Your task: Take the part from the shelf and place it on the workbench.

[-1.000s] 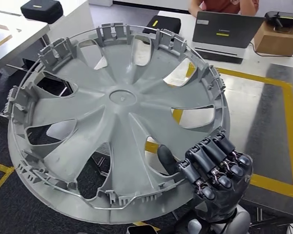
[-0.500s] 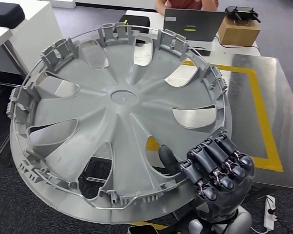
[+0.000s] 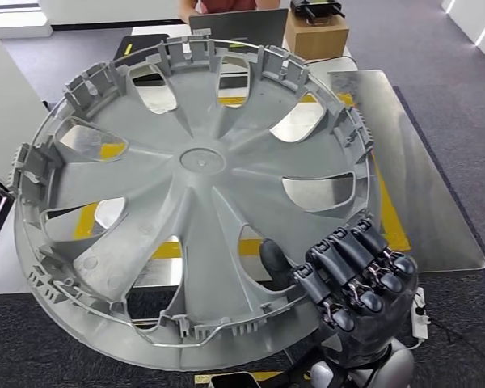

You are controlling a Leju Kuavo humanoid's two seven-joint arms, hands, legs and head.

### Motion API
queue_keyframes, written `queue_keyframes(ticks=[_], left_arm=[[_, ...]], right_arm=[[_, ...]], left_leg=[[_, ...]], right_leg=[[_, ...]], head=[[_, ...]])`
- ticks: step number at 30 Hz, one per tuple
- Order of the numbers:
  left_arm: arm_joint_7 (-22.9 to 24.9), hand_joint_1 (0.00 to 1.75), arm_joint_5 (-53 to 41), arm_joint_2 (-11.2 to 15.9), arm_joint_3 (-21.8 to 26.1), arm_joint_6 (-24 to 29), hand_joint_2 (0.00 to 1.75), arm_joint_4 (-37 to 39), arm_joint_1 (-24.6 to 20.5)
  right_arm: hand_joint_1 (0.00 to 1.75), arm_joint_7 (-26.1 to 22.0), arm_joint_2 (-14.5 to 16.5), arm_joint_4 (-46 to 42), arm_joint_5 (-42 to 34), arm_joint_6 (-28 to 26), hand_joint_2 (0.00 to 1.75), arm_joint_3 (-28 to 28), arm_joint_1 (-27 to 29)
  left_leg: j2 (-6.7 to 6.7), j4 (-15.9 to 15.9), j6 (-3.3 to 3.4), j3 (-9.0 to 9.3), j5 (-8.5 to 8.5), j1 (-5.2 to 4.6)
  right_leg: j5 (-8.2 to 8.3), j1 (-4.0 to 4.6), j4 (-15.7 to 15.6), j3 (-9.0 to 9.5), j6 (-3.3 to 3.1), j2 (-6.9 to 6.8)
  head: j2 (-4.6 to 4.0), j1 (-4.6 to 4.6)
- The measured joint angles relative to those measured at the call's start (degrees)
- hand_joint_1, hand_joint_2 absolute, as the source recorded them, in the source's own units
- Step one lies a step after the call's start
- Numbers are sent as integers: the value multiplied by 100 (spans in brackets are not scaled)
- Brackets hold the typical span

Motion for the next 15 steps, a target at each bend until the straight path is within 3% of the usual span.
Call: queue_keyframes(ticks=[2,3,6,9,15], left_arm=[[8,0,3,-7,-11,10,175,0,17],[12,0,4,-9,-15,21,175,0,27],[15,0,25,-13,-17,60,175,0,47],[15,0,48,-20,-17,91,175,0,64],[58,0,90,-13,-17,156,175,0,70]], right_arm=[[175,-17,9,-1,0,0,175,-1,5],[175,-35,13,-2,0,0,175,-3,6],[175,-97,20,-20,1,0,175,-22,0],[175,-152,26,-43,2,0,175,-46,-8],[175,-188,51,-57,2,0,175,-74,-1]], left_leg=[[-28,-674,53,226,439,-7],[-42,-947,76,316,549,-12],[-73,-1240,88,393,533,-14],[-103,-1274,71,378,536,-17],[-108,-1269,110,381,544,-32]], right_leg=[[-3,17,8,16,10,89],[-2,27,16,9,23,115],[13,46,36,-56,51,136],[29,44,14,-68,39,99],[61,30,-30,-42,90,93]], head=[[1,-3],[1,-3],[1,1],[2,6],[1,5]])
